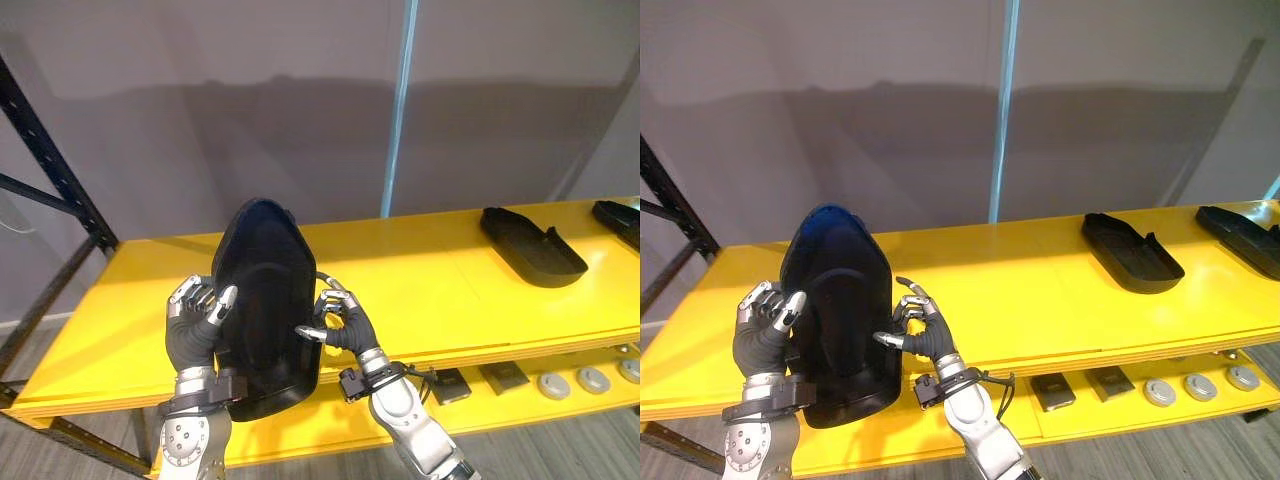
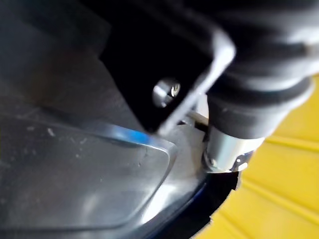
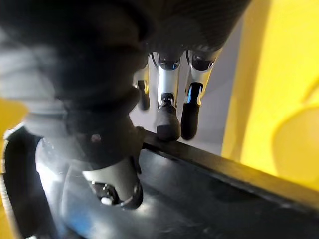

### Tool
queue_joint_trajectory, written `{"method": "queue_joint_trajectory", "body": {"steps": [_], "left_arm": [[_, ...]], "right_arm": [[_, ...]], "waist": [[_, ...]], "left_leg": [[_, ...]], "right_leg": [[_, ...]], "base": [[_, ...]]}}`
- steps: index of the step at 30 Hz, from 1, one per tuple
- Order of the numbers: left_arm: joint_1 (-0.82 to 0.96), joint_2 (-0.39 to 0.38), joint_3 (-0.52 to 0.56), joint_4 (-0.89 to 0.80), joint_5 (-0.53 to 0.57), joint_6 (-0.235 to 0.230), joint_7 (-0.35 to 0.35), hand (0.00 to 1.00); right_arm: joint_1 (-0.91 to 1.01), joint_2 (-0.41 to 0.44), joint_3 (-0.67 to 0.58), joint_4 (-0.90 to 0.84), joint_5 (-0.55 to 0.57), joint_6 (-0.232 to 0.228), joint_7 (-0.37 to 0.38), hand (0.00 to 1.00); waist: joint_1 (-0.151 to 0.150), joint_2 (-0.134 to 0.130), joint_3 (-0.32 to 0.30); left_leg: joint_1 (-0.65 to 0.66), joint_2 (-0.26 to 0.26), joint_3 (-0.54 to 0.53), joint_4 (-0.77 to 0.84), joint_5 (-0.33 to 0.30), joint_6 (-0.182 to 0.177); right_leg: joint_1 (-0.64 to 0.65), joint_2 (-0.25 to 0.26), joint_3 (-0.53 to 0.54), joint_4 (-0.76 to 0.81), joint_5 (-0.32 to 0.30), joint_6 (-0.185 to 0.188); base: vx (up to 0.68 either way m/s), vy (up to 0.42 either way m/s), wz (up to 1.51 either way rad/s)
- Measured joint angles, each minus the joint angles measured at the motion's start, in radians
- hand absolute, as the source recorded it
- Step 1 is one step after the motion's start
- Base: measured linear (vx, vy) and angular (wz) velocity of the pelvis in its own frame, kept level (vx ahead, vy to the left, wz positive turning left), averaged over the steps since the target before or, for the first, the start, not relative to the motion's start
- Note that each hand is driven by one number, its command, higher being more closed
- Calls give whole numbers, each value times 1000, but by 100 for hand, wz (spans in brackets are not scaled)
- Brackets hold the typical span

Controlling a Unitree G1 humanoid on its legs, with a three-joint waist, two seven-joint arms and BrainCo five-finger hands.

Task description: Walk over and take plastic housings, then place them on the shelf

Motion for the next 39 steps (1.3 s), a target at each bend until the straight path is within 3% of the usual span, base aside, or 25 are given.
{"method": "queue_joint_trajectory", "body": {"steps": [4,9,16,18,22,27,33,35,39], "left_arm": [[-8,-6,-4,27,62,37,-11,100],[-9,-46,11,81,152,81,8,100],[-98,-60,148,145,164,86,63,100],[-137,-52,162,195,144,87,75,100],[-219,-38,197,295,117,96,92,100],[-340,37,233,432,55,106,102,100],[-503,156,246,672,-70,130,95,100],[-589,213,222,768,-90,140,93,100],[-750,306,148,957,-129,170,71,100]], "right_arm": [[20,2,-116,-125,8,-8,16,0],[25,50,-288,-301,101,-93,-12,0],[116,44,-485,-327,443,-135,29,0],[149,42,-550,-323,532,-136,36,0],[202,37,-625,-306,557,-137,33,0],[323,38,-686,-216,556,-135,28,0],[466,45,-732,-80,522,-91,28,0],[495,45,-731,-62,504,-70,28,0],[497,42,-730,-46,448,-58,28,0]], "waist": [[-6,0,0],[-20,0,-1],[-43,1,-7],[-64,2,-16],[-92,3,-25],[-128,2,-30],[-156,4,-21],[-173,2,12],[-181,-1,60]], "left_leg": [[31,1,-6,-27,0,0],[69,-2,-3,-69,6,1],[81,-2,14,-74,5,0],[81,-2,19,-74,6,1],[74,1,37,-74,7,1],[26,9,58,-74,14,-4],[-23,24,97,-73,17,-11],[-39,29,96,-70,23,-16],[-57,36,105,-69,29,-23]], "right_leg": [[33,5,-6,-28,0,0],[57,5,-3,-43,-1,0],[61,8,17,-43,-2,0],[58,10,21,-43,-1,1],[42,14,41,-42,1,-1],[-14,24,63,-47,15,-9],[-75,40,106,-62,42,-18],[-90,44,105,-62,49,-23],[-113,52,116,-62,58,-26]], "base": [[101,-7,3],[13,16,-2],[-50,9,-7],[-46,1,-5],[-42,5,-15],[-38,0,-15],[-30,-6,-19],[-59,-10,-5],[-53,-5,-8]]}}
